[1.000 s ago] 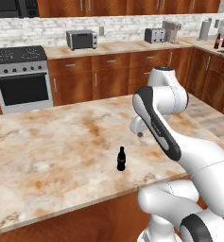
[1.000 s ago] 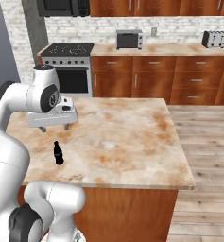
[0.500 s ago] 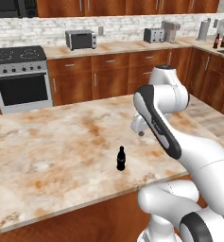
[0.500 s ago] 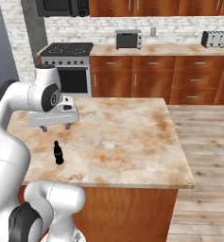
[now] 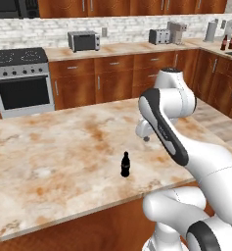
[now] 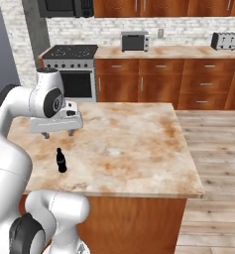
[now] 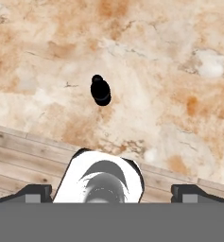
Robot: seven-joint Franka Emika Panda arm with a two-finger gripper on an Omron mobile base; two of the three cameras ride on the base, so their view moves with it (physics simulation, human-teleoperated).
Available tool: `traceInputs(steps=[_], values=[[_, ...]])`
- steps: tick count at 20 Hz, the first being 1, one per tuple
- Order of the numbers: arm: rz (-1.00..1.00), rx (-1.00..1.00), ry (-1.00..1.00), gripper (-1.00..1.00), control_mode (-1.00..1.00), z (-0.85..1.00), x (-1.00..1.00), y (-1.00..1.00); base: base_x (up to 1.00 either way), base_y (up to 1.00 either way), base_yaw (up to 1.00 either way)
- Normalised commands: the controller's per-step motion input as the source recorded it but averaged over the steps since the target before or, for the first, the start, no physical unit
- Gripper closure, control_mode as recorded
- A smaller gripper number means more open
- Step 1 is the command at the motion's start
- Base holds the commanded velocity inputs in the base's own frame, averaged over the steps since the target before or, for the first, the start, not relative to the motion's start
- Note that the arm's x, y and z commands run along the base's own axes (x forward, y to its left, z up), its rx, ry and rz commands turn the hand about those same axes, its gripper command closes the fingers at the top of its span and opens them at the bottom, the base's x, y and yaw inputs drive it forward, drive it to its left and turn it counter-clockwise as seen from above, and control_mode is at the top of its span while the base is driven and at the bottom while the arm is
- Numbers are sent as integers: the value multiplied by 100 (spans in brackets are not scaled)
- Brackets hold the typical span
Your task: Place the large bottle from the dining counter next to the other large bottle outside the sink, and place the small bottle from the dining counter next to the other small bottle inside the sink.
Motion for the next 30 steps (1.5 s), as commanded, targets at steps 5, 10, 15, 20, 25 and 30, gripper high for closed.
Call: traceInputs(steps=[5, 10, 15, 20, 25, 30], values=[[-2, 0, 0, -100, -100, -1, 0, 13, 0, 1, 0], [-18, 0, 0, -100, -100, -6, 3, 65, 0, 0, 0], [-15, 0, 0, -100, -100, 0, 0, 5, 0, 0, 0], [-6, 0, 0, -100, -100, -14, 9, 0, 0, 0, 0], [-3, -1, 0, -100, -100, -14, 40, 0, 0, 0, 0], [0, 0, 0, -100, -100, 0, 36, 2, 0, 0, 0]])
